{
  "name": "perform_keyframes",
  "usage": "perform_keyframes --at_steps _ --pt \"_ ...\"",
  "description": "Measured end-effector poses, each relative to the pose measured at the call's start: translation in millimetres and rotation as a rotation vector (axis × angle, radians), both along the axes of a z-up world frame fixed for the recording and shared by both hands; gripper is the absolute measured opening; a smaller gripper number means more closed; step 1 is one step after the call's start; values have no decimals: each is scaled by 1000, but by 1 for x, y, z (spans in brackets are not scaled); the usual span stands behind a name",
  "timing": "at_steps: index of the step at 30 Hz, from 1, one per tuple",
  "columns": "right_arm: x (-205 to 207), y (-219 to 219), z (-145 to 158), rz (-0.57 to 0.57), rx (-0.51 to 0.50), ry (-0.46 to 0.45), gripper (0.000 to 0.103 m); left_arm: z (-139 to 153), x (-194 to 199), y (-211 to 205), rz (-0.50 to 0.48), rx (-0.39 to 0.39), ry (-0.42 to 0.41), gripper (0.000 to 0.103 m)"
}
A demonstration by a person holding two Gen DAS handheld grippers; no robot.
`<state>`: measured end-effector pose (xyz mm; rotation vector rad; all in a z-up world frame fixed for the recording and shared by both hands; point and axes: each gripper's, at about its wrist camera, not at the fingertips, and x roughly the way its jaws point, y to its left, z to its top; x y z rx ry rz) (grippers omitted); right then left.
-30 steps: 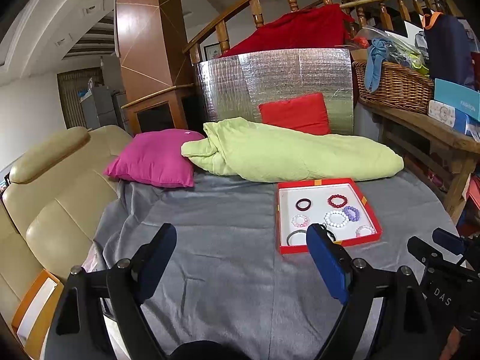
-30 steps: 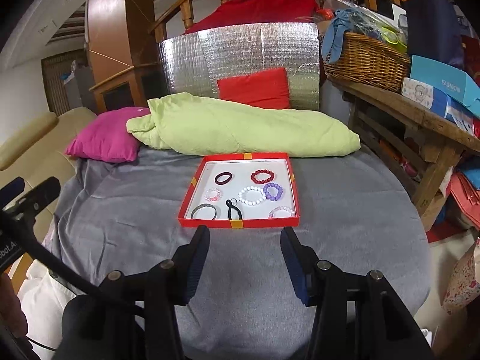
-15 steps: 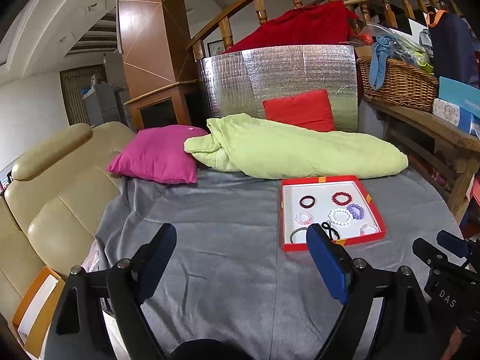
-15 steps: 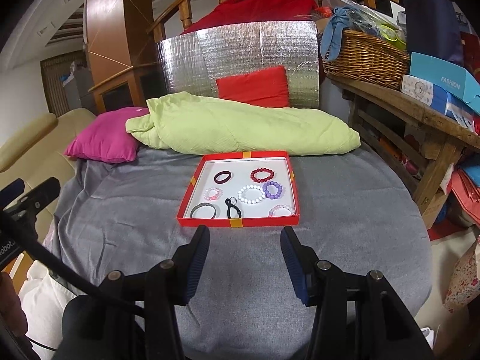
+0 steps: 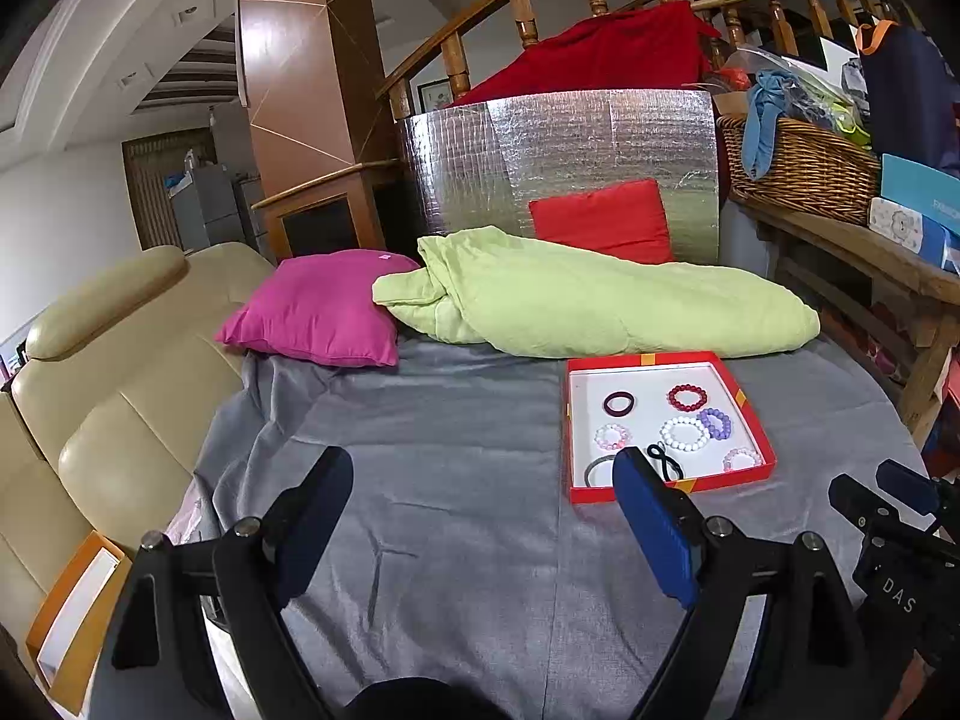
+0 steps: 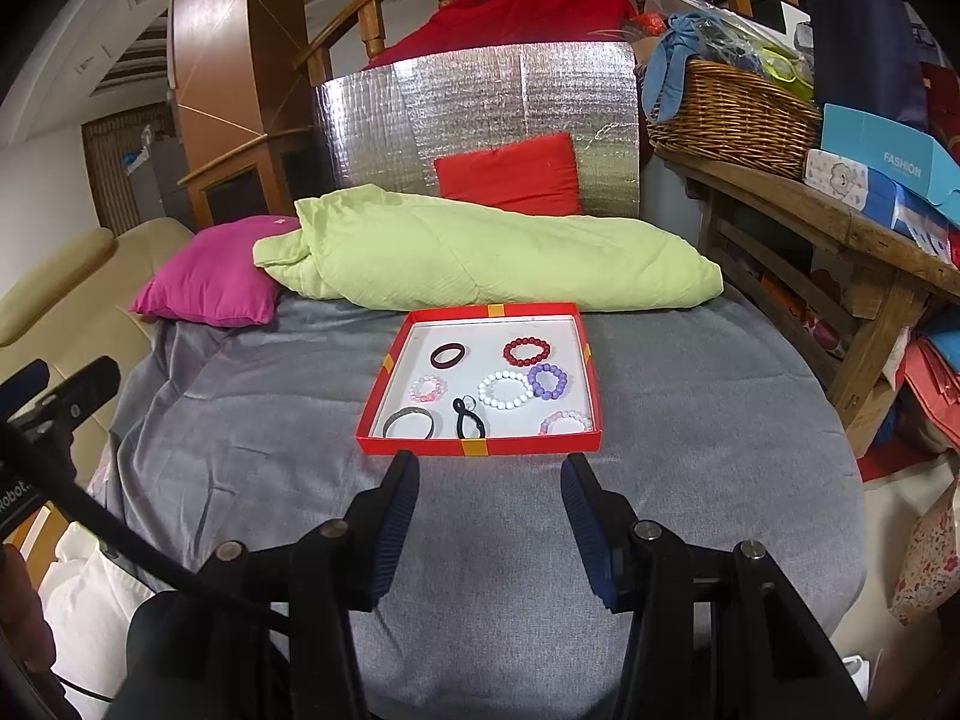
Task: Organize jewelry
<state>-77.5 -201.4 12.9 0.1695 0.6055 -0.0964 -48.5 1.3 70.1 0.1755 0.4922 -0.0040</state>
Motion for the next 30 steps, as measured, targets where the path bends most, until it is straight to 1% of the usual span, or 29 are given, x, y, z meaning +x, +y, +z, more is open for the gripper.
perform_keyframes --at_steps 17,30 --pt "2 -3 4 -4 -2 -5 53 1 4 0 -2 1 4 89" --pt "20 -6 0 -11 -30 13 53 -4 26 -8 -2 3 26 89"
